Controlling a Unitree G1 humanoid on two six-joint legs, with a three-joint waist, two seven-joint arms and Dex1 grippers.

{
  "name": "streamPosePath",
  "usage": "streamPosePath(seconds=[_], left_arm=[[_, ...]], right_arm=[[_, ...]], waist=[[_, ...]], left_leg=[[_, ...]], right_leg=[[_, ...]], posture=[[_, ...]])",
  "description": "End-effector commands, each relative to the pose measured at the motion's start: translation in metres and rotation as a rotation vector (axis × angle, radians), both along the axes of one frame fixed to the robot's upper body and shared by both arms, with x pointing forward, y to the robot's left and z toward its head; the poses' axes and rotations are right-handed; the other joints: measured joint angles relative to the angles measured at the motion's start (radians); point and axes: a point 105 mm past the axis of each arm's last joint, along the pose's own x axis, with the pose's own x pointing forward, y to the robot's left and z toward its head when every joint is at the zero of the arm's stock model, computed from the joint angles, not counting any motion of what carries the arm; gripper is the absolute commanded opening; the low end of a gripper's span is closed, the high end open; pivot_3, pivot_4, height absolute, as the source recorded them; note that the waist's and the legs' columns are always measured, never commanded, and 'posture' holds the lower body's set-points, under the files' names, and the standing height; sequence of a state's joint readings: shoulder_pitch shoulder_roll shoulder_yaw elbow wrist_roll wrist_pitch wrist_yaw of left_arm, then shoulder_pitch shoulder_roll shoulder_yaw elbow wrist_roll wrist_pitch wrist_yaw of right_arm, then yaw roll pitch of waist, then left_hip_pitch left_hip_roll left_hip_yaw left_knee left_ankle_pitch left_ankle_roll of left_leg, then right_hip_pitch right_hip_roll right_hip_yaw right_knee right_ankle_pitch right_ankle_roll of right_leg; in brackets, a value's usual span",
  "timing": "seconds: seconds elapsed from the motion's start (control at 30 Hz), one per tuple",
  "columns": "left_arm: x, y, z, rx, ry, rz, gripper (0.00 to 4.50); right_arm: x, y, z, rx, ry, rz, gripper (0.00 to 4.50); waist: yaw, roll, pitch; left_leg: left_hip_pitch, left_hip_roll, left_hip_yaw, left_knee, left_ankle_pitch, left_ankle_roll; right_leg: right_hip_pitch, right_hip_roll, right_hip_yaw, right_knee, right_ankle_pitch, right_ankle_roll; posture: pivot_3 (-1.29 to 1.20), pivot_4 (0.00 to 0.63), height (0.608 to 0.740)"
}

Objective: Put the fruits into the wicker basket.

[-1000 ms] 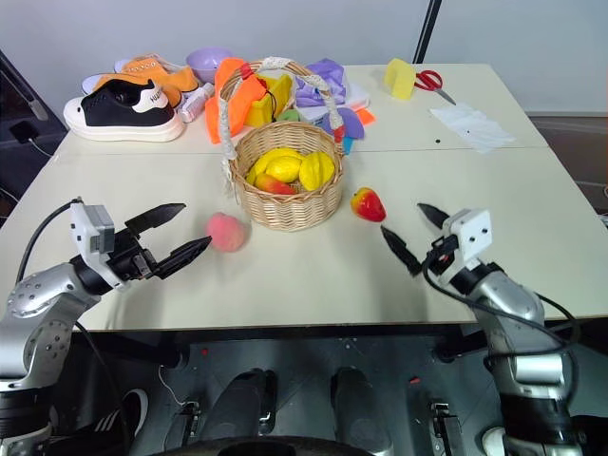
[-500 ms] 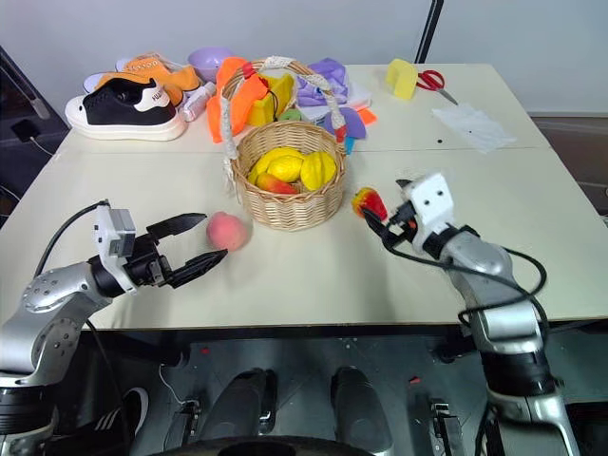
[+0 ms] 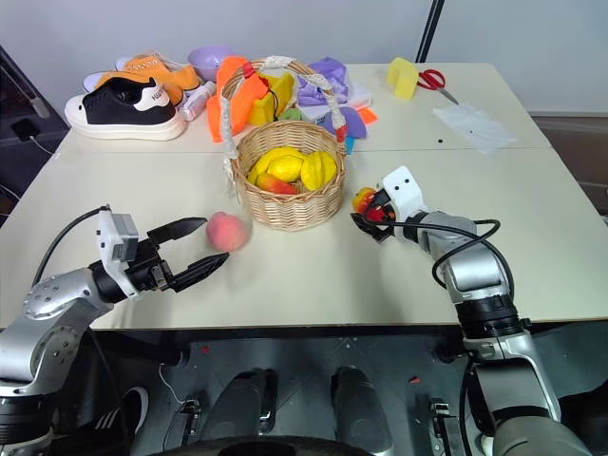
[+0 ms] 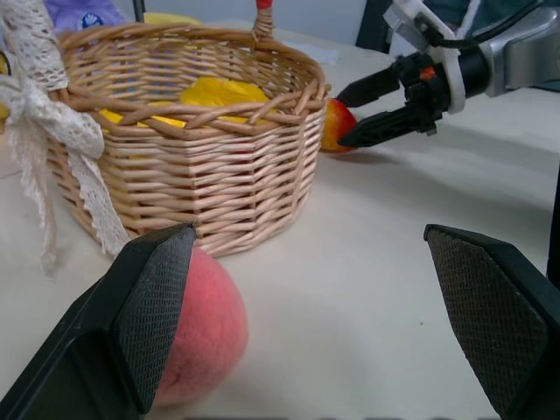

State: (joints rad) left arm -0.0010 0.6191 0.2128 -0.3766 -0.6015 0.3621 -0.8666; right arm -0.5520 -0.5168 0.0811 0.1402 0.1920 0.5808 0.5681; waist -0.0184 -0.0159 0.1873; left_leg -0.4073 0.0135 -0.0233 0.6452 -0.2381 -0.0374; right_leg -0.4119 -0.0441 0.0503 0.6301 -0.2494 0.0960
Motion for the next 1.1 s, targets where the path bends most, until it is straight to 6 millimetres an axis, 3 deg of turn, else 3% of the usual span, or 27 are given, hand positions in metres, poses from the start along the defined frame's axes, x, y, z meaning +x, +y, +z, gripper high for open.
streamPosePath(seconds=[0.03, 0.27, 0.4, 0.47, 0.63, 0.73, 0.87, 1.0, 1.1], left_arm=[[-0.005, -0.003, 0.013, -0.008, -0.055, -0.006, 4.50], [-0.005, -0.003, 0.013, -0.009, -0.060, 0.002, 4.50], [-0.004, -0.003, 0.015, -0.016, -0.066, 0.004, 4.50], [-0.004, -0.003, 0.015, -0.018, -0.070, 0.006, 4.50], [-0.002, 0.005, 0.014, -0.022, -0.080, 0.052, 4.50], [0.003, 0.011, 0.021, -0.046, -0.107, 0.099, 4.50], [0.004, 0.014, 0.022, -0.051, -0.117, 0.111, 4.50], [0.005, 0.029, 0.021, -0.046, -0.124, 0.140, 4.50], [0.012, 0.032, 0.023, -0.046, -0.155, 0.170, 4.50]], right_arm=[[0.014, 0.000, 0.015, -0.009, -0.084, -0.014, 4.45], [0.021, 0.000, 0.006, -0.006, -0.062, 0.000, 4.45], [0.023, -0.003, 0.016, 0.029, -0.088, -0.012, 2.74], [0.021, -0.004, 0.022, 0.052, -0.107, -0.014, 2.74], [-0.007, -0.022, 0.030, 0.040, -0.129, 0.003, 2.74], [-0.030, -0.029, 0.058, 0.096, -0.173, 0.018, 2.74], [-0.050, -0.015, 0.076, 0.133, -0.181, 0.068, 2.74], [-0.065, 0.042, 0.086, 0.163, -0.206, 0.225, 2.74], [-0.052, 0.082, 0.097, 0.204, -0.255, 0.283, 2.74]], waist=[[-0.002, 0.000, 0.000], [0.000, 0.000, 0.000], [-0.001, 0.000, 0.000], [-0.001, 0.000, 0.000], [0.007, 0.000, 0.000], [0.006, 0.001, 0.000], [-0.004, 0.000, 0.000], [-0.008, 0.000, 0.000], [-0.010, 0.000, 0.000]], left_leg=[[0.000, 0.000, 0.000, 0.000, 0.000, 0.000], [0.000, 0.000, 0.000, 0.000, 0.000, 0.000], [0.000, 0.000, 0.000, 0.000, 0.000, 0.000], [0.000, 0.000, 0.000, 0.000, 0.000, 0.000], [0.000, 0.000, -0.001, -0.001, 0.000, 0.000], [-0.001, 0.000, -0.001, 0.000, 0.000, 0.000], [0.000, 0.000, 0.000, 0.000, 0.000, 0.000], [0.001, 0.002, 0.000, -0.002, 0.000, 0.000], [0.000, 0.002, 0.000, -0.001, 0.000, 0.000]], right_leg=[[0.000, 0.000, 0.000, 0.000, 0.000, 0.000], [0.000, 0.000, 0.000, 0.000, 0.000, 0.000], [0.000, 0.000, 0.000, 0.000, 0.000, 0.000], [0.000, 0.000, 0.000, 0.000, 0.000, 0.000], [0.000, 0.000, 0.000, 0.000, 0.000, 0.000], [0.000, -0.001, 0.000, 0.000, 0.000, 0.000], [0.000, 0.000, 0.000, 0.000, 0.000, 0.000], [0.000, 0.002, 0.000, 0.000, 0.000, 0.000], [-0.002, 0.003, 0.000, 0.001, 0.000, -0.001]], posture=[[0.00, 0.150, 0.740], [0.00, 0.150, 0.740], [0.00, 0.150, 0.740], [0.00, 0.150, 0.740], [0.00, 0.150, 0.740], [0.00, 0.150, 0.740], [0.00, 0.150, 0.740], [0.00, 0.150, 0.740], [0.00, 0.150, 0.740]])
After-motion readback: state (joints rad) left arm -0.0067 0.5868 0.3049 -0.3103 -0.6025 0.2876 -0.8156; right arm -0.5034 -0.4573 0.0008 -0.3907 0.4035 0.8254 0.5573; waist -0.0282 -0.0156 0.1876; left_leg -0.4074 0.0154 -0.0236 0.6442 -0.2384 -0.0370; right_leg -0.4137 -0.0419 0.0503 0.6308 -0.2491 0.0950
